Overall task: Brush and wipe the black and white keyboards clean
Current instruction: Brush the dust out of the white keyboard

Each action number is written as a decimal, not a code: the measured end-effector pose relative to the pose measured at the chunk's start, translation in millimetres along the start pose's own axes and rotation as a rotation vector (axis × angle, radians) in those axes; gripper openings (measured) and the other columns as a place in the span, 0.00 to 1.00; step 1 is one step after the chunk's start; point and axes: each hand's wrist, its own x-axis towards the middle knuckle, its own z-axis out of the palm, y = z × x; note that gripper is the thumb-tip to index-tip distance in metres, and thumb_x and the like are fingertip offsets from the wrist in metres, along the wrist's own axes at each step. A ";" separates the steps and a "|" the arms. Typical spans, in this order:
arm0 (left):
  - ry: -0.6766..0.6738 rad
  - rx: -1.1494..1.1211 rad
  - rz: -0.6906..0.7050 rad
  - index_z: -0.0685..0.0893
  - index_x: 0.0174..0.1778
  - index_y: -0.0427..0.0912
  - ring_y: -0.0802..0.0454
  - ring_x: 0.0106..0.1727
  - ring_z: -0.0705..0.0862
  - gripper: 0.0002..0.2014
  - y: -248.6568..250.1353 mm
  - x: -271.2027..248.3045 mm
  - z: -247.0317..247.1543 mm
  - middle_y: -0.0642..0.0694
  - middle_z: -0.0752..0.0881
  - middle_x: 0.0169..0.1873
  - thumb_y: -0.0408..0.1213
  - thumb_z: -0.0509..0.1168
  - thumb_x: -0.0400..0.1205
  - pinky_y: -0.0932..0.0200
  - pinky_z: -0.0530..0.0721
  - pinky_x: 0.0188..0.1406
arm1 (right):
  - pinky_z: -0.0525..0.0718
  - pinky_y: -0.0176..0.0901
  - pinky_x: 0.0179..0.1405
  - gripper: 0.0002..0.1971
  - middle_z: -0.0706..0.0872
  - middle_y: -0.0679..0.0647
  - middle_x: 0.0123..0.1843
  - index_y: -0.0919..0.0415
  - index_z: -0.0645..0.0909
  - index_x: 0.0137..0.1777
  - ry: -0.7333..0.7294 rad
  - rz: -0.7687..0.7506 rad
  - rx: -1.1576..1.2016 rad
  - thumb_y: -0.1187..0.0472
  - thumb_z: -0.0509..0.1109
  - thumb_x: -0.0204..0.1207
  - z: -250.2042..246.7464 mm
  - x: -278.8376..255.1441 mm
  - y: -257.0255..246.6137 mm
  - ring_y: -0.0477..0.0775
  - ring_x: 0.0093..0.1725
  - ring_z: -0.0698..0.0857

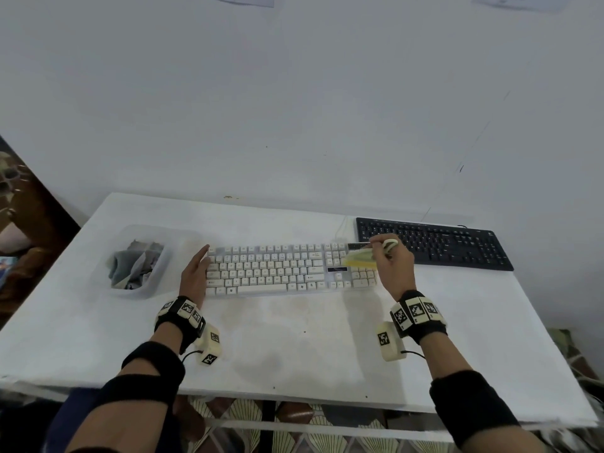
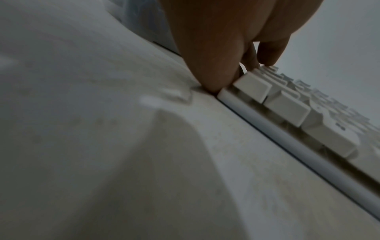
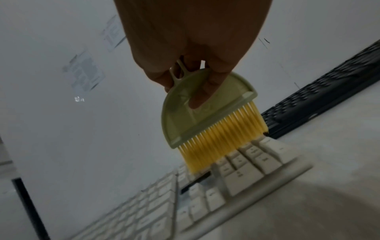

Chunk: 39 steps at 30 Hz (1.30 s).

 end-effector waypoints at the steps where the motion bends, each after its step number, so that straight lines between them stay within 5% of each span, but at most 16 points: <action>1: 0.003 0.000 0.002 0.86 0.69 0.60 0.47 0.72 0.84 0.15 -0.3 0.0 0.0 0.47 0.85 0.72 0.41 0.64 0.89 0.41 0.79 0.78 | 0.83 0.30 0.38 0.06 0.90 0.49 0.44 0.58 0.85 0.50 -0.019 0.008 0.013 0.68 0.67 0.84 1.3 -0.5 0.2 0.39 0.39 0.86; 8: -0.004 0.029 0.025 0.86 0.67 0.64 0.48 0.73 0.84 0.15 -1.4 1.1 -1.5 0.48 0.85 0.73 0.45 0.64 0.87 0.41 0.79 0.78 | 0.84 0.44 0.34 0.07 0.89 0.49 0.39 0.54 0.84 0.48 0.031 0.005 -0.190 0.67 0.68 0.83 -19.0 4.0 9.3 0.54 0.36 0.87; 10: -0.016 0.023 0.019 0.88 0.63 0.71 0.48 0.73 0.84 0.15 -2.8 2.2 -3.1 0.48 0.85 0.73 0.51 0.65 0.82 0.40 0.79 0.78 | 0.83 0.43 0.34 0.06 0.90 0.51 0.39 0.54 0.84 0.48 0.059 0.014 -0.155 0.66 0.68 0.83 -17.9 5.4 6.5 0.53 0.36 0.86; 14: -0.022 0.011 0.008 0.88 0.61 0.72 0.47 0.73 0.83 0.14 -2.5 1.2 -3.0 0.48 0.85 0.73 0.48 0.64 0.85 0.40 0.79 0.78 | 0.83 0.35 0.36 0.07 0.90 0.53 0.42 0.54 0.86 0.49 -0.008 0.013 -0.054 0.65 0.68 0.84 -5.4 1.5 2.9 0.49 0.37 0.85; 16: -0.026 0.009 0.009 0.88 0.60 0.73 0.48 0.73 0.83 0.15 -0.8 -0.4 -2.9 0.49 0.85 0.73 0.52 0.65 0.80 0.40 0.78 0.79 | 0.86 0.41 0.39 0.07 0.91 0.52 0.43 0.53 0.85 0.49 -0.034 0.027 -0.063 0.66 0.68 0.84 -3.1 0.6 8.2 0.50 0.39 0.87; 19: -0.012 0.005 0.004 0.88 0.61 0.71 0.49 0.73 0.83 0.14 2.5 -2.3 -1.8 0.49 0.85 0.73 0.47 0.66 0.83 0.41 0.78 0.79 | 0.85 0.50 0.39 0.05 0.89 0.52 0.40 0.52 0.83 0.50 -0.016 0.012 -0.239 0.63 0.68 0.84 -7.3 1.8 17.0 0.59 0.41 0.88; 23: -0.012 -0.013 -0.016 0.89 0.61 0.70 0.48 0.72 0.85 0.15 4.4 -4.8 -1.2 0.49 0.86 0.72 0.51 0.66 0.80 0.41 0.80 0.77 | 0.74 0.45 0.38 0.04 0.83 0.55 0.41 0.55 0.83 0.54 -0.049 -0.094 -0.481 0.60 0.70 0.82 10.4 -2.8 -2.4 0.57 0.48 0.80; 26: 0.023 -0.089 -0.067 0.89 0.68 0.59 0.45 0.68 0.87 0.15 11.6 -8.8 2.4 0.44 0.89 0.67 0.47 0.63 0.88 0.42 0.84 0.72 | 0.78 0.43 0.39 0.05 0.84 0.50 0.43 0.52 0.84 0.55 -0.110 -0.141 -0.369 0.58 0.70 0.82 52.5 -16.5 -32.9 0.51 0.46 0.82; 30: 0.037 -0.256 -0.157 0.87 0.69 0.51 0.47 0.50 0.92 0.16 23.3 -15.8 12.0 0.41 0.92 0.51 0.47 0.56 0.93 0.50 0.87 0.48 | 0.78 0.29 0.32 0.07 0.86 0.43 0.33 0.54 0.87 0.55 -0.270 -0.191 -0.034 0.55 0.68 0.87 113.4 -46.2 -76.7 0.41 0.30 0.82; 35: -0.005 -0.326 -0.172 0.78 0.79 0.45 0.46 0.54 0.89 0.29 20.2 -12.5 8.6 0.38 0.89 0.58 0.54 0.40 0.95 0.50 0.87 0.53 | 0.81 0.46 0.35 0.13 0.88 0.56 0.36 0.56 0.86 0.53 -0.489 -0.177 0.122 0.49 0.65 0.88 183.6 -74.9 -116.0 0.54 0.33 0.84; 39: -0.018 -0.289 -0.155 0.80 0.79 0.46 0.46 0.50 0.88 0.33 20.6 -16.5 5.5 0.38 0.87 0.60 0.60 0.39 0.93 0.57 0.87 0.41 | 0.78 0.36 0.35 0.14 0.88 0.53 0.36 0.58 0.87 0.55 -0.571 -0.175 0.129 0.49 0.66 0.87 214.6 -81.1 -123.0 0.45 0.32 0.83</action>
